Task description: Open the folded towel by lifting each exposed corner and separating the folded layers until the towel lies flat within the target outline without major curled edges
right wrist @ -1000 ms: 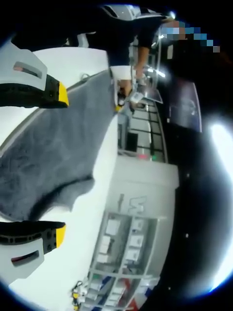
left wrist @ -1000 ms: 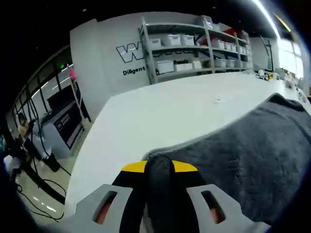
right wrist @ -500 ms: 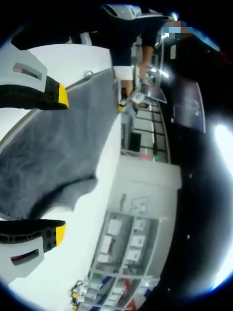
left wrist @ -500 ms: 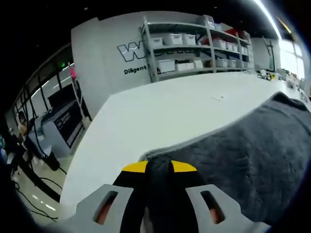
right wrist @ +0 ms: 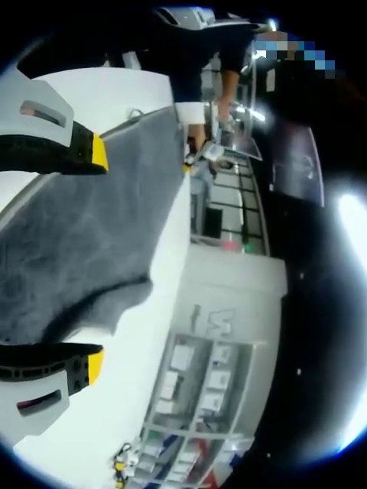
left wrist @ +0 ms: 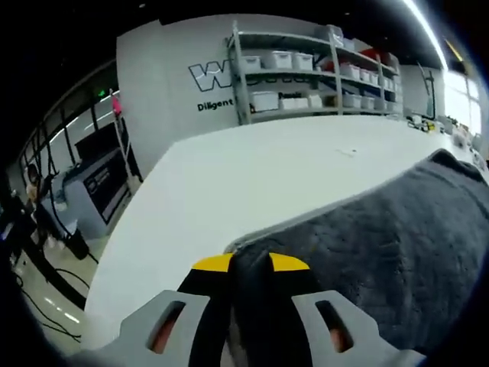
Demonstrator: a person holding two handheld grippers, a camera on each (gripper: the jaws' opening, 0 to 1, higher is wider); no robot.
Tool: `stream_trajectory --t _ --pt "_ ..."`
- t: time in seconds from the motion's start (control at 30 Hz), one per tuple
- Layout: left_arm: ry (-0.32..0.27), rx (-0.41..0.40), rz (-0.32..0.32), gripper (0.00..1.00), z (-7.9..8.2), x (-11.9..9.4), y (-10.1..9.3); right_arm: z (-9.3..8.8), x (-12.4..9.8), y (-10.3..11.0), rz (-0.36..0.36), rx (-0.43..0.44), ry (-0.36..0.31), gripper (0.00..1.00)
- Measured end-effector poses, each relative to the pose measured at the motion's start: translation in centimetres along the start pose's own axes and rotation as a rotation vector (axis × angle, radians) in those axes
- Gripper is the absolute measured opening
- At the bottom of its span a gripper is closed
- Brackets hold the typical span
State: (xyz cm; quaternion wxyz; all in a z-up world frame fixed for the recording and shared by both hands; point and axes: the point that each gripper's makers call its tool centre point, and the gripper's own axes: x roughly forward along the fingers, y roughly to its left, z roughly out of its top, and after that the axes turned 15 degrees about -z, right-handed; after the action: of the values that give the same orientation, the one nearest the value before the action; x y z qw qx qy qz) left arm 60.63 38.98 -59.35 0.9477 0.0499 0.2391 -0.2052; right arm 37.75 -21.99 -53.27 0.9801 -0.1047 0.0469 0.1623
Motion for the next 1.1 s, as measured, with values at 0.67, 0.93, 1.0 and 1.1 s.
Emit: stream_trajectory --t 0.67,0.93,1.0,1.1 --pt "-0.042 -0.094 -0.063 0.20 0.2 -0.3 -0.5 0.2 1.3 -1.0 0.017 0.028 0.028 0.83" --pt "-0.109 -0.071 -0.090 0.23 2.5 -2.5 -2.7 0.2 1.9 -2.0 0.007 0.025 0.044 0.74" --pt "-0.119 -0.062 -0.093 0.24 2.9 -3.0 -3.1 0.2 2.2 -2.2 0.004 0.027 0.047 0.71" --pt "-0.143 -0.048 -0.102 0.26 3.7 -4.0 -3.9 0.4 2.6 -2.6 0.002 0.028 0.051 0.66"
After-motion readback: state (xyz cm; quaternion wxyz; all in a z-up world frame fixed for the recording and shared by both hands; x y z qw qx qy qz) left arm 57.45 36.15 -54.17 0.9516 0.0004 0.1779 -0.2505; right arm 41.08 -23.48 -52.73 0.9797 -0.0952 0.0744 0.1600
